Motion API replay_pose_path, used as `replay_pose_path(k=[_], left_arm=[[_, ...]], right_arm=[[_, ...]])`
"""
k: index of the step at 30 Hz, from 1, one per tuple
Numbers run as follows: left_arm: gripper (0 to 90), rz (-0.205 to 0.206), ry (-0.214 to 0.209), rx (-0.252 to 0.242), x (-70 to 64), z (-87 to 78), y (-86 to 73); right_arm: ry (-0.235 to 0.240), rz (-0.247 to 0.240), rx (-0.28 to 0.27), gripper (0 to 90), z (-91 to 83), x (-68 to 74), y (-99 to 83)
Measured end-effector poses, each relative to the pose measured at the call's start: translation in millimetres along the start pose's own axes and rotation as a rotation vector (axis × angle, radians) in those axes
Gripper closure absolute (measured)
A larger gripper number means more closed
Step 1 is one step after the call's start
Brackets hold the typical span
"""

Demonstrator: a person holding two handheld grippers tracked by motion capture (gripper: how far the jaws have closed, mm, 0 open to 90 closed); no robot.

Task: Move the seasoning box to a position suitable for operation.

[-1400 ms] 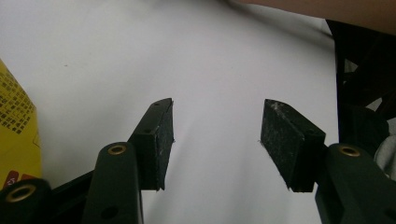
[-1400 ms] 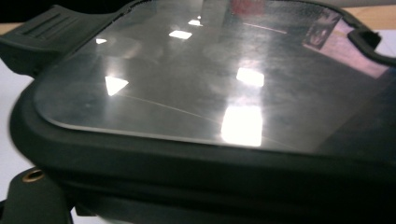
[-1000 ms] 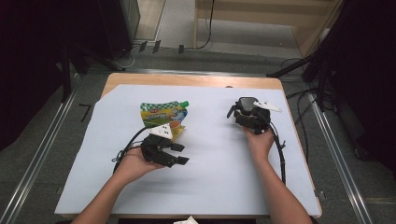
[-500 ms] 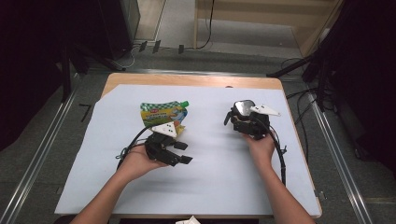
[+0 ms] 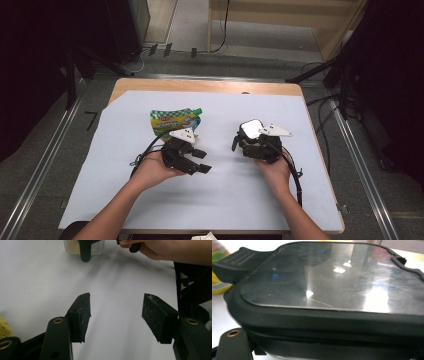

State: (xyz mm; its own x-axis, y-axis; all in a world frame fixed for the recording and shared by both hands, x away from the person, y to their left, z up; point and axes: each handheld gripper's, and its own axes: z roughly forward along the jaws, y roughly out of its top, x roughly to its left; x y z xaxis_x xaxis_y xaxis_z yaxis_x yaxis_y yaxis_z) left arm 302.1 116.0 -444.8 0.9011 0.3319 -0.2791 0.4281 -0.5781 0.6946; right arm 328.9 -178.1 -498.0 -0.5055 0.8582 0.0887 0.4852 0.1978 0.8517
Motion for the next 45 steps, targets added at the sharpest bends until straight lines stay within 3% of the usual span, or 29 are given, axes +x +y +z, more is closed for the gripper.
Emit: replay_pose_path(k=[3,13,16,17,19,20,22,24,33,35,36,40,42,45], left_arm=[[41.0,0.000,0.001,0.000,1.0,1.1,0.6],[40.7,0.001,0.004,0.005,4.5,5.2,3.1],[40.7,0.002,0.008,0.006,4.4,3.8,3.5],[40.7,0.002,0.009,0.004,4.3,3.1,3.5],[40.9,0.007,0.012,0.001,4.3,0.5,3.0],[41.0,0.010,0.015,-0.001,4.7,-2.4,2.4],[41.0,0.008,0.018,-0.003,5.0,-3.5,2.2],[41.1,0.000,0.016,-0.013,5.8,-4.7,1.8],[41.4,0.010,0.011,-0.013,4.5,-2.9,1.8],[41.8,0.012,0.014,-0.011,4.6,-3.0,1.6],[42.2,0.018,0.012,-0.010,4.3,-3.0,1.4],[43.7,0.028,0.010,-0.015,3.2,-2.6,1.6],[50.5,0.031,-0.009,-0.018,2.2,-1.9,1.2],[58.2,0.034,-0.012,-0.021,1.9,-2.2,1.8]], right_arm=[[0.024,0.002,-0.002,15.0,-0.2,6.2,-1.6],[0.104,-0.056,0.007,15.1,-3.0,36.7,-9.5],[0.169,-0.052,0.014,15.1,0.6,48.8,-13.1],[0.169,-0.052,0.014,15.1,0.6,48.8,-13.1],[0.189,-0.069,0.019,15.2,3.1,56.0,-14.2],[0.204,-0.106,0.023,15.2,5.8,62.9,-16.0],[0.208,-0.108,0.029,15.2,6.5,65.1,-17.0],[0.195,-0.146,0.022,15.2,6.3,69.9,-19.7],[0.197,-0.163,0.035,14.7,2.1,67.6,-26.0],[0.208,-0.141,0.046,13.1,1.6,66.6,-25.2],[0.236,-0.098,0.074,12.2,0.4,62.4,-24.4],[0.236,-0.119,0.109,12.2,-5.8,61.4,-23.9],[0.235,-0.132,0.105,12.4,-18.6,60.2,-22.7],[0.251,-0.099,0.107,12.9,-32.0,55.8,-22.6]])
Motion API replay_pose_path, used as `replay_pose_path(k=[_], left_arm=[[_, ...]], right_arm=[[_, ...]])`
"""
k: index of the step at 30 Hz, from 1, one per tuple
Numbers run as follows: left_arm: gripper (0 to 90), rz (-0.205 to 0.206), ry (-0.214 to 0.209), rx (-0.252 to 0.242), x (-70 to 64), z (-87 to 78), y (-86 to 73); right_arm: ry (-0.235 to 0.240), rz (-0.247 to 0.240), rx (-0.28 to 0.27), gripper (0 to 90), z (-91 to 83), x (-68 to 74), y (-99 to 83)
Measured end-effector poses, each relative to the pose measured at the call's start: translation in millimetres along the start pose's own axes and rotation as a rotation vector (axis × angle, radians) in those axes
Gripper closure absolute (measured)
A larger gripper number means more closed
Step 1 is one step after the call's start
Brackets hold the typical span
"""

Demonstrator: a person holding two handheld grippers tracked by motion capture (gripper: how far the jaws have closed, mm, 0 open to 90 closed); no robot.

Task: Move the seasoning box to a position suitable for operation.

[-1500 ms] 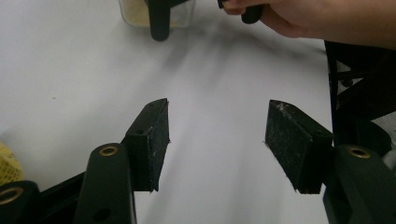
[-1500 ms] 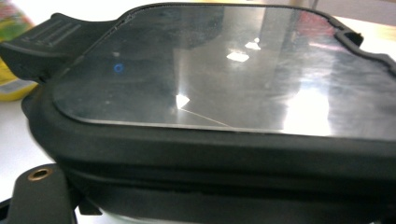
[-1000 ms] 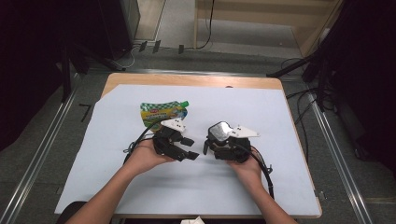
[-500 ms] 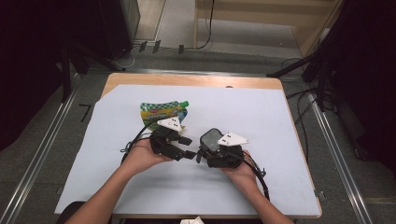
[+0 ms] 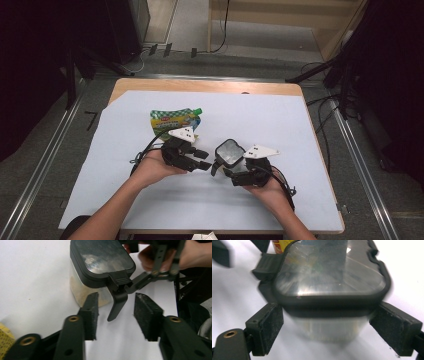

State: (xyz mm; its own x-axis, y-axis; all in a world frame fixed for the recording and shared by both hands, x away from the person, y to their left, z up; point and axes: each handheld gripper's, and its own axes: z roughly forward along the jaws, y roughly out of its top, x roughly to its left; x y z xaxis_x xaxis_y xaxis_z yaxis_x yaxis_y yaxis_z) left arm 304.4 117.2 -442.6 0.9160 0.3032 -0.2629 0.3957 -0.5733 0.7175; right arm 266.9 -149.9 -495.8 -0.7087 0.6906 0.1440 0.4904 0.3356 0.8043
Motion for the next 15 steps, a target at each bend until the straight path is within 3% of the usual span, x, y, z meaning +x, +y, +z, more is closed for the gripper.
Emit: replay_pose_path(k=[5,7,8,10,12,13,14,15], left_arm=[[69.8,0.003,0.014,0.013,0.2,-1.3,-1.3],[76.1,0.009,0.025,0.025,0.1,-1.3,-2.6],[84.4,0.014,0.043,0.040,-0.1,-1.2,-3.3],[89.6,0.009,0.062,0.049,-0.5,0.7,-4.2],[90.0,0.004,0.058,0.046,-0.1,2.0,-4.4],[90.0,-0.004,0.067,0.041,0.7,4.5,-5.5],[90.0,-0.004,0.067,0.041,0.7,4.5,-5.5],[90.0,-0.017,0.080,0.042,1.1,6.3,-7.1]], right_arm=[[0.012,0.024,0.016,14.1,-14.9,-2.6,-2.2],[0.018,0.027,0.019,19.2,-21.9,-3.8,-1.6],[0.014,0.000,0.010,26.9,-28.5,-4.7,-0.8],[0.010,-0.017,0.009,35.8,-32.2,-5.3,0.1],[0.019,-0.027,0.007,40.2,-34.2,-6.2,0.5],[0.022,-0.027,0.007,51.0,-38.2,-8.7,0.7],[0.022,-0.027,0.007,51.0,-38.2,-8.7,0.7],[0.024,-0.026,0.006,61.7,-40.6,-12.4,0.6]])
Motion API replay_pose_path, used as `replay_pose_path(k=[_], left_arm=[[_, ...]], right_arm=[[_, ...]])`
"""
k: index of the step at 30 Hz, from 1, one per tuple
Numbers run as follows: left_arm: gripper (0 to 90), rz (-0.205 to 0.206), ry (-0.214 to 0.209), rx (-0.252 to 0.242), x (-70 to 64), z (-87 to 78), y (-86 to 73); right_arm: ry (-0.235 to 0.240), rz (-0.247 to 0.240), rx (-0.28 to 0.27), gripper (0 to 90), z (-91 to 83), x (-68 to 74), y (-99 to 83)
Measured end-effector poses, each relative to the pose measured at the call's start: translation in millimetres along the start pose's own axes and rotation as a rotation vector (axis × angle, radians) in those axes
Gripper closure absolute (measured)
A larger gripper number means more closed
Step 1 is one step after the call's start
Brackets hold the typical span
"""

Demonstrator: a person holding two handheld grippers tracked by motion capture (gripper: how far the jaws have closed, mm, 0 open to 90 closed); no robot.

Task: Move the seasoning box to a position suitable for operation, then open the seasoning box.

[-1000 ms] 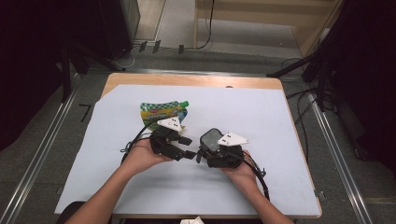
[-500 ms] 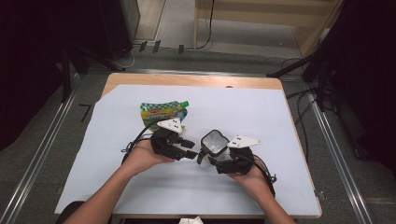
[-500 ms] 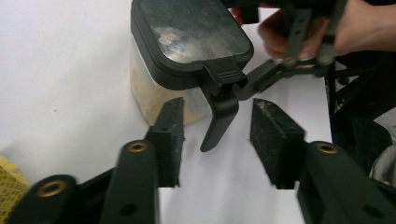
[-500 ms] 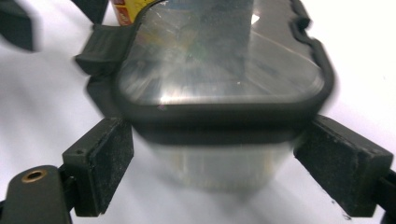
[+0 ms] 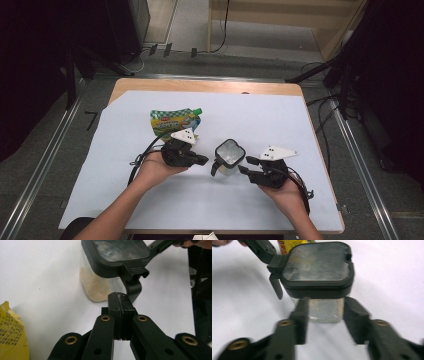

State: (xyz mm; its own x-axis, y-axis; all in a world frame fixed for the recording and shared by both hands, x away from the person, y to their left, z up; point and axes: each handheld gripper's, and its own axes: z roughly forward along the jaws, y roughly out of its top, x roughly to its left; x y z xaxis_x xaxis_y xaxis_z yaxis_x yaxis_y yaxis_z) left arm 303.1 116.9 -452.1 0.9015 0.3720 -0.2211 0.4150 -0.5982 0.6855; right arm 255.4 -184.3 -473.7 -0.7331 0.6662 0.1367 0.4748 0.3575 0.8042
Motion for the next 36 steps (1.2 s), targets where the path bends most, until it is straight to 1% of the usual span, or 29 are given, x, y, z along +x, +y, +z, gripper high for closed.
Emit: replay_pose_path(k=[1,2,3,4,5,6,7,8,10,11,13,14,16,17,18,20,24,26,28,29,32,33,34,36], left_arm=[[90.0,0.000,0.000,0.000,0.0,0.0,0.0],[90.0,0.005,0.009,0.006,-0.2,2.2,-0.4],[90.0,0.005,0.009,0.006,-0.2,2.2,-0.4],[90.0,0.003,0.011,0.000,-0.3,2.9,-0.3],[90.0,-0.004,0.012,-0.005,-0.5,4.2,-0.1],[90.0,-0.007,0.012,-0.006,-0.2,5.5,-0.1],[90.0,-0.030,0.014,0.011,-0.1,9.2,-0.4],[90.0,-0.035,0.024,0.020,-0.8,11.3,-0.5],[90.0,-0.035,0.023,0.025,-1.6,13.3,-0.6],[90.0,-0.029,0.021,0.023,-3.1,17.1,-0.3],[90.0,-0.024,0.013,0.021,-3.3,18.7,0.1],[90.0,-0.013,0.005,0.016,-5.1,21.6,1.3],[90.0,-0.006,0.015,0.019,-7.5,24.1,1.8],[90.0,-0.006,0.015,0.019,-7.5,24.1,1.8],[90.0,-0.017,0.006,0.011,-7.2,25.1,0.7],[90.0,-0.019,0.005,0.008,-7.5,25.5,0.5],[90.0,-0.017,-0.021,0.008,-9.7,29.3,0.9],[90.0,0.002,-0.028,0.019,-13.3,31.9,1.7],[90.0,0.007,-0.028,0.017,-15.3,32.0,2.2],[90.0,0.005,-0.032,0.010,-16.7,32.2,2.4],[90.0,0.019,-0.034,0.004,-21.2,31.6,3.5],[90.0,0.014,-0.043,-0.002,-22.1,31.6,3.7],[90.0,0.011,-0.052,-0.019,-24.3,31.9,4.0],[90.0,0.009,-0.055,-0.027,-25.2,31.4,4.3]], right_arm=[[0.000,0.000,0.000,61.7,0.0,0.0,0.0],[0.026,0.023,0.000,74.1,-1.7,-4.8,0.4],[0.026,0.023,0.000,74.1,-1.7,-4.8,0.4],[0.032,0.038,0.000,78.4,-1.5,-6.4,0.4],[0.029,0.053,0.009,83.2,-0.8,-7.6,0.3],[0.021,0.086,0.022,89.5,0.4,-8.7,-0.4],[0.020,0.092,0.019,90.0,0.8,-9.2,-0.6],[0.022,0.111,0.020,90.0,1.3,-9.7,-0.9],[0.038,0.140,0.020,90.0,3.7,-11.4,-1.8],[0.039,0.148,0.021,90.0,5.0,-11.2,-2.0],[0.037,0.148,0.025,90.0,6.3,-10.4,-2.0],[0.027,0.137,0.027,90.0,6.6,-9.2,-1.4],[0.028,0.136,0.028,90.0,6.5,-9.4,-1.4],[0.029,0.135,0.028,90.0,6.5,-9.7,-1.5],[0.030,0.136,0.030,90.0,6.5,-9.8,-1.4],[0.027,0.136,0.030,90.0,6.6,-9.7,-1.2],[0.025,0.135,0.029,90.0,6.8,-10.2,-1.2],[0.025,0.135,0.026,90.0,7.2,-10.7,-1.2],[0.019,0.137,0.025,90.0,7.2,-11.1,-1.3],[0.019,0.137,0.025,90.0,7.2,-11.1,-1.3],[0.010,0.139,0.026,90.0,7.3,-11.7,-0.9],[0.010,0.139,0.026,90.0,7.3,-11.7,-0.9],[0.012,0.140,0.024,90.0,8.0,-13.1,-0.5],[0.010,0.143,0.020,90.0,8.8,-13.5,-0.2]])
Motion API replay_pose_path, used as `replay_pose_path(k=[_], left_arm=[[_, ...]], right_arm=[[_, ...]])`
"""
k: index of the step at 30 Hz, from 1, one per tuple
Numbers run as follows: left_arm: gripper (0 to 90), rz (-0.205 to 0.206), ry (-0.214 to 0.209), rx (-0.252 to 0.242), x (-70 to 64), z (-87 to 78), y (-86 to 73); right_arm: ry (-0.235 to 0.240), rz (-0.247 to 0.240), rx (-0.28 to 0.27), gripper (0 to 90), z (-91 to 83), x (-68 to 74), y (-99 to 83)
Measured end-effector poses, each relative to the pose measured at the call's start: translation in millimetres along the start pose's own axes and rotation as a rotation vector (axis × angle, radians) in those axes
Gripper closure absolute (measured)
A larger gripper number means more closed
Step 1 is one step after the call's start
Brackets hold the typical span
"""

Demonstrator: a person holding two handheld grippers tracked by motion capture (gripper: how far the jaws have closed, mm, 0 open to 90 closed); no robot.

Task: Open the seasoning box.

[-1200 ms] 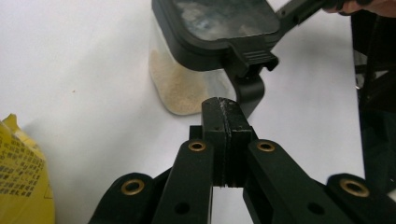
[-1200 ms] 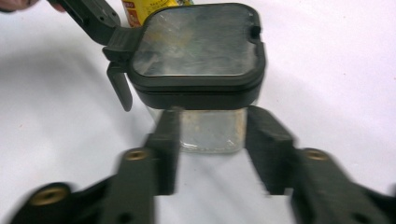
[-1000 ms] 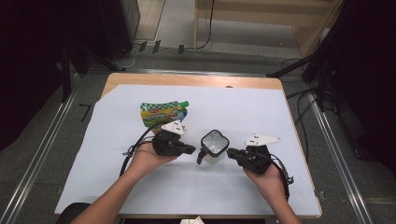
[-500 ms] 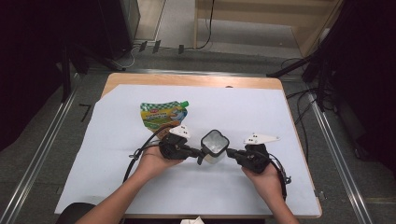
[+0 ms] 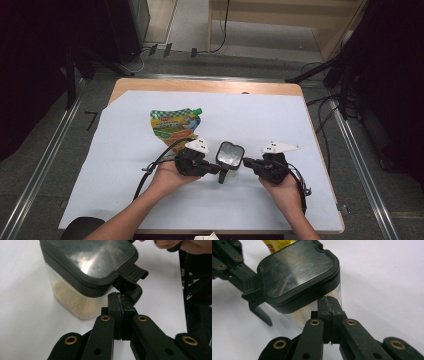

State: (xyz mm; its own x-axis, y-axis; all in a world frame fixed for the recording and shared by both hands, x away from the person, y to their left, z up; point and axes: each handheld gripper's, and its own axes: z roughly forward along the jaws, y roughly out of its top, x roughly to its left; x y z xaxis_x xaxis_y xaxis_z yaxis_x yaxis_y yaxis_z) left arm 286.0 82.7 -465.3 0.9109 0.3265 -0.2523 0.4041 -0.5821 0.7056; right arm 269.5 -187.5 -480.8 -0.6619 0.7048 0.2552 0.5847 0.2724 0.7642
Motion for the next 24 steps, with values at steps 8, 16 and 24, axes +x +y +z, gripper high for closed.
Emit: replay_pose_path(k=[8,16,24], left_arm=[[90.0,0.013,0.007,-0.007,-6.3,2.3,3.2],[90.0,0.021,0.000,0.001,-14.4,11.0,7.6],[90.0,0.038,-0.022,0.026,-20.2,22.8,10.5]], right_arm=[[-0.023,0.009,-0.004,90.0,5.8,-1.2,4.1],[-0.041,0.012,-0.006,90.0,13.2,-1.9,8.6],[-0.047,0.011,-0.003,90.0,20.4,-3.7,12.1]])
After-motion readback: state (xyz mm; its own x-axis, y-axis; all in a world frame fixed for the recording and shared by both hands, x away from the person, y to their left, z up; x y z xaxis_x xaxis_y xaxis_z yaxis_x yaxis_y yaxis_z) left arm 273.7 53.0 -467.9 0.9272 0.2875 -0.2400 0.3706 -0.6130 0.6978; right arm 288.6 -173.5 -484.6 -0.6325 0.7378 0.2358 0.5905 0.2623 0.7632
